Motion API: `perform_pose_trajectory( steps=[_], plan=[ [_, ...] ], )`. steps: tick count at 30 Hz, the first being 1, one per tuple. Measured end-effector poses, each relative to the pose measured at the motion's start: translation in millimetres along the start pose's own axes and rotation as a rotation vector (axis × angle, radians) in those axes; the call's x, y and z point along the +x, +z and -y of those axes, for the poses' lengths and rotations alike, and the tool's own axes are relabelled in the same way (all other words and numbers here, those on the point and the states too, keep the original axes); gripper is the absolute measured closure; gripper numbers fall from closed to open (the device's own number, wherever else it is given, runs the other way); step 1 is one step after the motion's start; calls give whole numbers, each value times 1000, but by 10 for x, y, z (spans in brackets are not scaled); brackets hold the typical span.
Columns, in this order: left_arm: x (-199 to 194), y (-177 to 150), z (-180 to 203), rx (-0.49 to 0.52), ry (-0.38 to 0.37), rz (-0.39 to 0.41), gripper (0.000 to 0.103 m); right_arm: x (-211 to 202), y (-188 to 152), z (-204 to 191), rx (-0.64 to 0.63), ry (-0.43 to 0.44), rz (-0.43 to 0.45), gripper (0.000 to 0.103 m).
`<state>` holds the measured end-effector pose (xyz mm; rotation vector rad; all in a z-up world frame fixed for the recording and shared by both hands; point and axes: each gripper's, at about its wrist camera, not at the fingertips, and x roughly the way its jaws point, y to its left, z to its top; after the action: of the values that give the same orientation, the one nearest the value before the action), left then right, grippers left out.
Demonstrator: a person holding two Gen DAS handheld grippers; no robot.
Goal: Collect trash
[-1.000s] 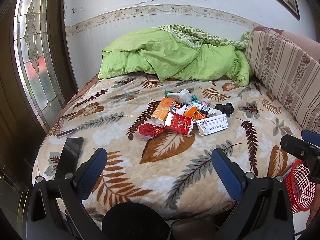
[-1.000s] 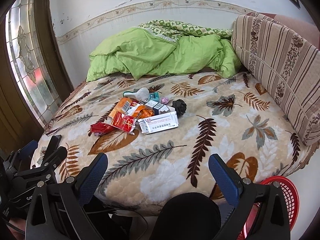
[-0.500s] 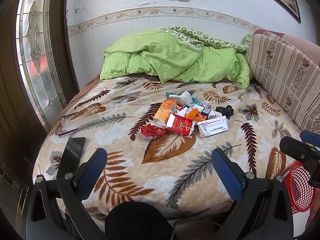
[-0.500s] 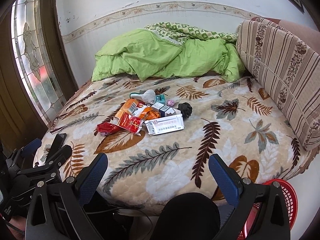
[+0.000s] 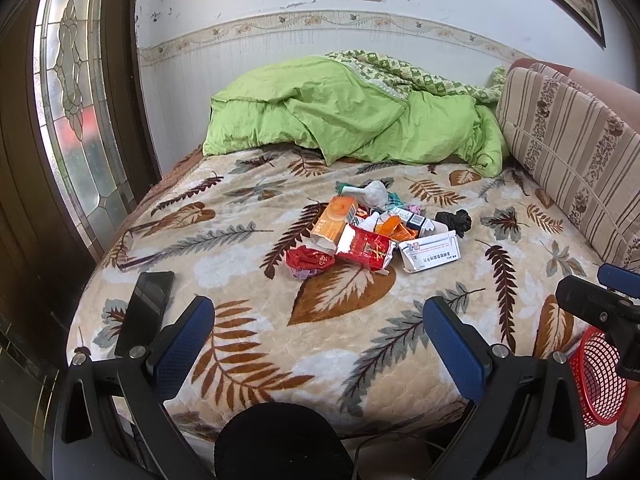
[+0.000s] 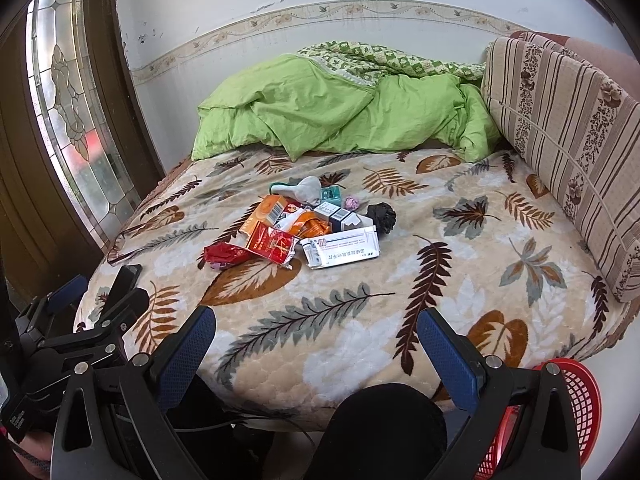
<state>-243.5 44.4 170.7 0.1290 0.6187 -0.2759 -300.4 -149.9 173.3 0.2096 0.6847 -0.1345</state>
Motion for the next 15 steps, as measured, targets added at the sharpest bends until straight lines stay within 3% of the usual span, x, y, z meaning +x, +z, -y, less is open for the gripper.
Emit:
perform_pose_trajectory(
  steps=[8,15],
  plan=[
    [318,6,-27,-11,-17,-72,0,211,-4,67,15,6,-44,1],
    [789,-19,-253,-81,-89,-166,0,621,32,251,87,64,-129,2]
  ],
)
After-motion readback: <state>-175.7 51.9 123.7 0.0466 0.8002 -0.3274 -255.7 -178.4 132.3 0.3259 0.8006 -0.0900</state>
